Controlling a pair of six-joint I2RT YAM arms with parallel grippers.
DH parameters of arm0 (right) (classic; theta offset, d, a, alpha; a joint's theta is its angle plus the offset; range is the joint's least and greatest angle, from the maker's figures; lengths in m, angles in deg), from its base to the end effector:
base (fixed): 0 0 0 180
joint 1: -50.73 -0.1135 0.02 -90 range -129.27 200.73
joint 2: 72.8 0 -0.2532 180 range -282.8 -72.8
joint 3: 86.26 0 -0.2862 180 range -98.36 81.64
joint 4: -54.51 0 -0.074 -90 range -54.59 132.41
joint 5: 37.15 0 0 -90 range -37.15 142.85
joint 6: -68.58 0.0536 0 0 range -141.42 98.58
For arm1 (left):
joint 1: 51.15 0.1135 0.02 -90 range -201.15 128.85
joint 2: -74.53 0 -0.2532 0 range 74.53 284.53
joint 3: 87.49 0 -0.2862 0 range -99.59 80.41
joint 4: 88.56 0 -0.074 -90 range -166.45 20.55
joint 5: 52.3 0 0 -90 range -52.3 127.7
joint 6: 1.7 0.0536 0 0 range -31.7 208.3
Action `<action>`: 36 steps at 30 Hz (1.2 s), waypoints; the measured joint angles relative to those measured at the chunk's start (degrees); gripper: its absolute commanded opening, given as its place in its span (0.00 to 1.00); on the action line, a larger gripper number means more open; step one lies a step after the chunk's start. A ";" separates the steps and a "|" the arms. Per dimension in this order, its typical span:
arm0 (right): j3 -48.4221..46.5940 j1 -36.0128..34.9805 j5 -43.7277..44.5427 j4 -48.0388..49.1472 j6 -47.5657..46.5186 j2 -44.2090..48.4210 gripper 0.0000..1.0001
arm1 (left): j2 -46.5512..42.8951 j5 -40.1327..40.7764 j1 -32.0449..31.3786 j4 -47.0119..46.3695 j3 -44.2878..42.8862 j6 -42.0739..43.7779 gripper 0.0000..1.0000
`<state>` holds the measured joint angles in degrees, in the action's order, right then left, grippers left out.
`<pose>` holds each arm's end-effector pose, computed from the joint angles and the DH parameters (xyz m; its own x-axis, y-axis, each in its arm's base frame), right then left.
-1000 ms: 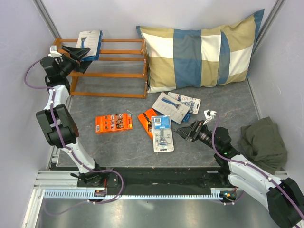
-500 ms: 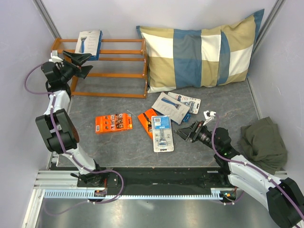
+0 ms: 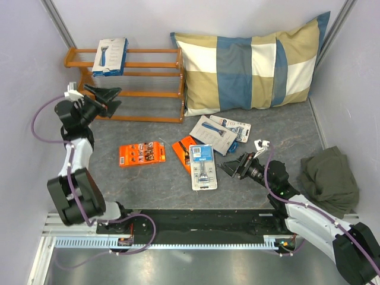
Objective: Place and organize the shaving razors onto the shelf
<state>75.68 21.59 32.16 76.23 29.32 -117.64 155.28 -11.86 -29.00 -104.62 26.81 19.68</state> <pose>0.1826 0.1235 0.1521 -0.6395 0.4728 -0.6062 -0.4232 0.4419 0.7910 0.3529 0.0996 0.2910 -0.4226 -0.8242 -0.3770 0.1830 0.3298 -0.9261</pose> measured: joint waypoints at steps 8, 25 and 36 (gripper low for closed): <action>0.07 0.00 0.72 -1.11 -1.49 0.00 0.98 | -22.75 1.95 -2.12 10.49 15.04 7.21 1.00; -9.92 0.15 9.60 -17.88 -9.75 -4.35 0.98 | -36.20 12.24 -23.47 31.15 23.61 20.59 1.00; -17.11 8.07 11.34 -21.57 -12.52 -20.46 0.98 | -34.47 14.08 -27.80 35.58 21.75 26.05 1.00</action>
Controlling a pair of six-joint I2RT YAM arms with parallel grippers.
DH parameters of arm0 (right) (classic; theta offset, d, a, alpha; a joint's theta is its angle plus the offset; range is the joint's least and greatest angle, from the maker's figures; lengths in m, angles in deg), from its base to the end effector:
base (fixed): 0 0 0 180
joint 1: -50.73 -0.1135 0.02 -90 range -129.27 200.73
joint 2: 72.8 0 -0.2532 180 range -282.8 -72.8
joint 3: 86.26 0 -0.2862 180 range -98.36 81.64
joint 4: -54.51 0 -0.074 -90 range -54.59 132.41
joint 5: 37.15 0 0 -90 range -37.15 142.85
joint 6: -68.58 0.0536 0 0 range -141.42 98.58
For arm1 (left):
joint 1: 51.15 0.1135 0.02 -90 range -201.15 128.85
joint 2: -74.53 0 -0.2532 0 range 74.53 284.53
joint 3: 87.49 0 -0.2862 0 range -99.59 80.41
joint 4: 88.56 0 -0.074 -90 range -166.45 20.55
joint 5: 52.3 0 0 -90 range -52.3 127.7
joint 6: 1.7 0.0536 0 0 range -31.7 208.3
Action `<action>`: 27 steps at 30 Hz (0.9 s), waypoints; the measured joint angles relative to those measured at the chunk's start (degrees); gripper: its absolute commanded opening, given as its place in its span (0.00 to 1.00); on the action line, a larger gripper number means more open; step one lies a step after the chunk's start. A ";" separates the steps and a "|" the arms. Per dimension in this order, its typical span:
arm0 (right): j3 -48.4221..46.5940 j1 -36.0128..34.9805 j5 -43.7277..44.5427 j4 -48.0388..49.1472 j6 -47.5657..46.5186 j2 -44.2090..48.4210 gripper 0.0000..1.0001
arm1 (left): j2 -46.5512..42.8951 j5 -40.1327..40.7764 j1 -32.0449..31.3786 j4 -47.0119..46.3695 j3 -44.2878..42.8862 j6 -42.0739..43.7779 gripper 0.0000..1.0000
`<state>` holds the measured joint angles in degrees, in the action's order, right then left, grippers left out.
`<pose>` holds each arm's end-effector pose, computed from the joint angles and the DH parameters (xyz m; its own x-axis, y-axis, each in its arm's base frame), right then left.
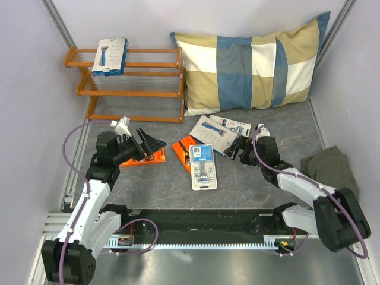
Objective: Place and organize the shaving razors onto the shelf
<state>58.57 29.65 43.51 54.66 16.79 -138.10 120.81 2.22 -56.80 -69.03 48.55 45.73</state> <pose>0.2503 0.1058 0.1365 -0.6670 0.3970 -0.6305 -0.0935 0.7949 0.5995 0.2359 -0.0546 0.2411 -0.6897 -0.4853 -0.5374 0.2033 0.5825 -0.7870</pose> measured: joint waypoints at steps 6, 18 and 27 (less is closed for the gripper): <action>-0.04 8.15 -7.13 6.38 1.03 -9.31 0.98 | 0.24 0.00 -0.15 0.22 0.02 1.09 1.00; 1.01 13.11 -21.44 42.99 12.90 -33.22 0.98 | 2.51 -0.37 -0.33 -0.37 1.73 1.77 1.00; -0.63 13.14 -23.37 61.88 19.23 -44.87 0.89 | 2.58 -0.59 -0.35 -1.55 2.16 1.99 1.00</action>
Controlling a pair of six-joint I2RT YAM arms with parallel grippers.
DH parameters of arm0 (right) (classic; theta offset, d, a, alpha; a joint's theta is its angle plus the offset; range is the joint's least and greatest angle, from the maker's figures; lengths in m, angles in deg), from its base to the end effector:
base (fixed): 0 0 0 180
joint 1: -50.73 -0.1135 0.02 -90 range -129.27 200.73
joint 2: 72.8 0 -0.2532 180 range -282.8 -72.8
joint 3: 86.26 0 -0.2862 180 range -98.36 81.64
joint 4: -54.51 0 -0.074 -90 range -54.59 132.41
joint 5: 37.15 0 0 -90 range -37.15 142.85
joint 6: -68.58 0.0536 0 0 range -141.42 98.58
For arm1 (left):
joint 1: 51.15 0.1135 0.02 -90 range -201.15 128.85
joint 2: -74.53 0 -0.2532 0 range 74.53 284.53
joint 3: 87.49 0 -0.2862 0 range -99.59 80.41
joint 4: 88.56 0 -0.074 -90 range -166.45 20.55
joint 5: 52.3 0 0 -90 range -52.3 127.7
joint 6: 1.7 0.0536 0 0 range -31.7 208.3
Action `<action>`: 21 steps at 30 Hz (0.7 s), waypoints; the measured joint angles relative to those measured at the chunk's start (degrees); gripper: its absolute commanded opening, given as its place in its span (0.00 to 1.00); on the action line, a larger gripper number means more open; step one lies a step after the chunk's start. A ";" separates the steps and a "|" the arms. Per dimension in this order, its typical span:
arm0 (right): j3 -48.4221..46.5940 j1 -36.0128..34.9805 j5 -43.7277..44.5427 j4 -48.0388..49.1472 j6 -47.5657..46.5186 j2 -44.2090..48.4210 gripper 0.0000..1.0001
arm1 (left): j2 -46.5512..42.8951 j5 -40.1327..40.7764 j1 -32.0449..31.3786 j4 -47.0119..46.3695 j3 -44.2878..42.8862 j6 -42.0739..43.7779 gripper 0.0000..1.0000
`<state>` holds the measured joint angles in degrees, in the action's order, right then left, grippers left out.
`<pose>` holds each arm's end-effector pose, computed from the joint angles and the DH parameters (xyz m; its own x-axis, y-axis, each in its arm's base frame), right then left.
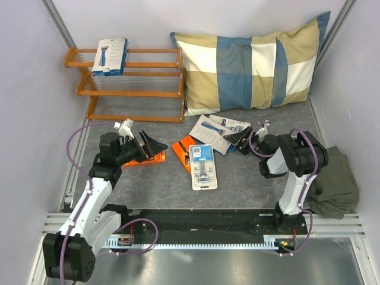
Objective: Place and organize the shaving razors onto the shelf
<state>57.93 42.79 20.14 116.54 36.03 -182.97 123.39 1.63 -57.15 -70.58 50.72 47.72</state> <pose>0.2939 0.0702 0.0501 -0.6525 0.6251 -0.4284 -0.1656 0.4340 0.8856 0.2391 -0.0569 0.2193 -0.7199 -0.4530 -0.5259 0.1931 0.5970 -0.7787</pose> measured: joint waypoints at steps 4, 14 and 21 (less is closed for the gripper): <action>-0.37 0.09 0.00 3.23 0.76 -2.56 0.72 | 0.00 -0.02 0.00 -0.44 0.22 0.00 1.00; -1.46 0.31 -2.21 4.74 5.55 -7.93 0.27 | -0.13 -0.37 0.00 -1.75 0.74 -0.02 1.00; -0.79 0.31 -3.15 1.60 5.46 -5.16 0.18 | -0.57 -0.52 0.00 -1.73 0.79 0.09 1.00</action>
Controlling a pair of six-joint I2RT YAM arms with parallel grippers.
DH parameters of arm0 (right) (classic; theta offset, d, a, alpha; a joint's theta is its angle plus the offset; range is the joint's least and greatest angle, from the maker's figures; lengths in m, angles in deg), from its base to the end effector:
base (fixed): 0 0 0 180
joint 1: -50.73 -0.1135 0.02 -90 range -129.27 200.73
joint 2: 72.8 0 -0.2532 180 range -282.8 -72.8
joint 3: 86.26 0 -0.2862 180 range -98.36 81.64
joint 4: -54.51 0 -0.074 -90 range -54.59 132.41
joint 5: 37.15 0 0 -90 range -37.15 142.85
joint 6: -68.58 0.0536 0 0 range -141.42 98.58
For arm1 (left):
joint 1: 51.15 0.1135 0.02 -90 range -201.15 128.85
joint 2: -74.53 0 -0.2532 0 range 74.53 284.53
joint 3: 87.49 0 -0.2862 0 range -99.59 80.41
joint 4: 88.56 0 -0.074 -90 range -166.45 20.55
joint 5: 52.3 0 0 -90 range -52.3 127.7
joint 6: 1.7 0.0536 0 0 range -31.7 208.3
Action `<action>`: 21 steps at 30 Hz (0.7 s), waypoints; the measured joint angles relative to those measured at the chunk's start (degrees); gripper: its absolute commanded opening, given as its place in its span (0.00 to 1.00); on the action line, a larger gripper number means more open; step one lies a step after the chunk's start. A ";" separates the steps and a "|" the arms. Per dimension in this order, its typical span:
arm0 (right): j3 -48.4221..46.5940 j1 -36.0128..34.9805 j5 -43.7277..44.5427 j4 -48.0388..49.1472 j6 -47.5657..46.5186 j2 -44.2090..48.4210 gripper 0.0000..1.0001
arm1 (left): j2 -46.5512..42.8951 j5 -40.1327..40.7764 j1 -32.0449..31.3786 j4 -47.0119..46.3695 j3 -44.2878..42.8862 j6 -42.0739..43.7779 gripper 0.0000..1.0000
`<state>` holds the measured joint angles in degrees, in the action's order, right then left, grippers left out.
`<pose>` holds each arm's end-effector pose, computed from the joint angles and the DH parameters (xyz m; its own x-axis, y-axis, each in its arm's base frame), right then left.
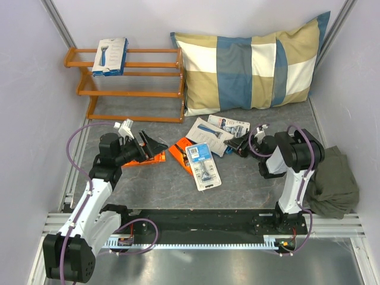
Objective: Place and organize the shaving razors onto the shelf
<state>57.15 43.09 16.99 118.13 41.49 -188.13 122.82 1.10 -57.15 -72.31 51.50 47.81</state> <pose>0.2908 0.0707 0.0310 -0.7127 0.6324 -0.3036 -0.0742 0.3624 0.9291 0.2381 -0.0572 0.2195 -0.7095 -0.4496 -0.5427 0.2195 0.5909 -0.7764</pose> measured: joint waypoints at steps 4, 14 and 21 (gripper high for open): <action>0.61 0.00 0.00 -5.05 -2.51 8.09 0.17 | 0.00 0.00 0.00 0.02 0.00 0.55 1.00; -1.60 0.00 0.24 -28.68 -14.23 32.85 0.17 | 0.04 -1.46 0.00 0.11 -1.86 2.36 1.00; -9.53 0.02 -5.99 -46.42 -24.13 41.46 0.17 | 0.04 -4.17 -0.04 0.07 -4.90 4.44 1.00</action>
<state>47.62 43.11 11.01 71.71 17.36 -146.67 122.86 -3.07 -57.19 -72.25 46.61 52.25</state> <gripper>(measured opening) 0.444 0.995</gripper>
